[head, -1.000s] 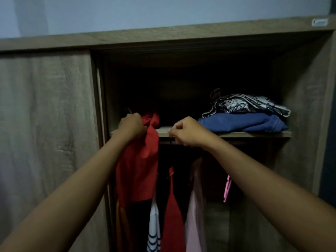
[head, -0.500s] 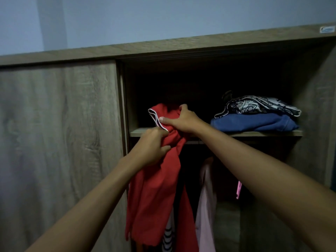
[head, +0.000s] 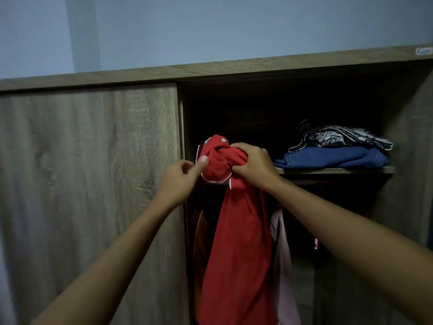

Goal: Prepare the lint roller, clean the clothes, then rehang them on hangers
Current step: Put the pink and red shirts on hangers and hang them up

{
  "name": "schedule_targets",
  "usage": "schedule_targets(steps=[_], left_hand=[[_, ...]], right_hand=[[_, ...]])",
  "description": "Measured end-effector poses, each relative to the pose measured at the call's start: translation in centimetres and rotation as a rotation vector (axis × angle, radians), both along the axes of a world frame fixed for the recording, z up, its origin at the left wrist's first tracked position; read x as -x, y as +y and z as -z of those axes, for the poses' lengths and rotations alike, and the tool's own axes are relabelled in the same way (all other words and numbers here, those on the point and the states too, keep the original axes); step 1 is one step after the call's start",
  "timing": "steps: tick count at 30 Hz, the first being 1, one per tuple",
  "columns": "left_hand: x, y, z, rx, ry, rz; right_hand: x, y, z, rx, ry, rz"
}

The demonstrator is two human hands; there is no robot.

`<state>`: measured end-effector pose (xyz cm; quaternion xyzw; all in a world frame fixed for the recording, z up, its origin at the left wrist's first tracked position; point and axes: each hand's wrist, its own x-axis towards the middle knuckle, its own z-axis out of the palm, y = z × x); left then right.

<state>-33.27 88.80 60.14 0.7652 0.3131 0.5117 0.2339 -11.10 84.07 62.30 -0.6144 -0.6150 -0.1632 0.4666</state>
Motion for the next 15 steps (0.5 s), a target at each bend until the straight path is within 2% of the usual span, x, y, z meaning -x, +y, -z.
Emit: schedule_targets(steps=[3, 6, 7, 10, 15], left_hand=[[1.3, -1.3, -1.7, 0.403, -0.124, 0.194], [1.2, -2.2, -2.3, 0.620, -0.039, 0.455], [0.9, -2.2, -2.2, 0.637, -0.004, 0.522], [-0.3, -2.3, -1.3, 0.553, 0.051, 0.535], [-1.6, -2.8, -0.6, 0.524, -0.112, 0.630]], right_hand=[[1.2, -2.9, 2.2, -0.118, -0.048, -0.142], [2.4, -5.7, 4.6, -0.180, -0.193, -0.192], [2.7, -6.3, 5.2, -0.195, -0.244, -0.202], [2.8, -7.5, 6.4, -0.237, -0.307, -0.221], [2.1, -8.6, 6.6, -0.276, -0.160, -0.167]])
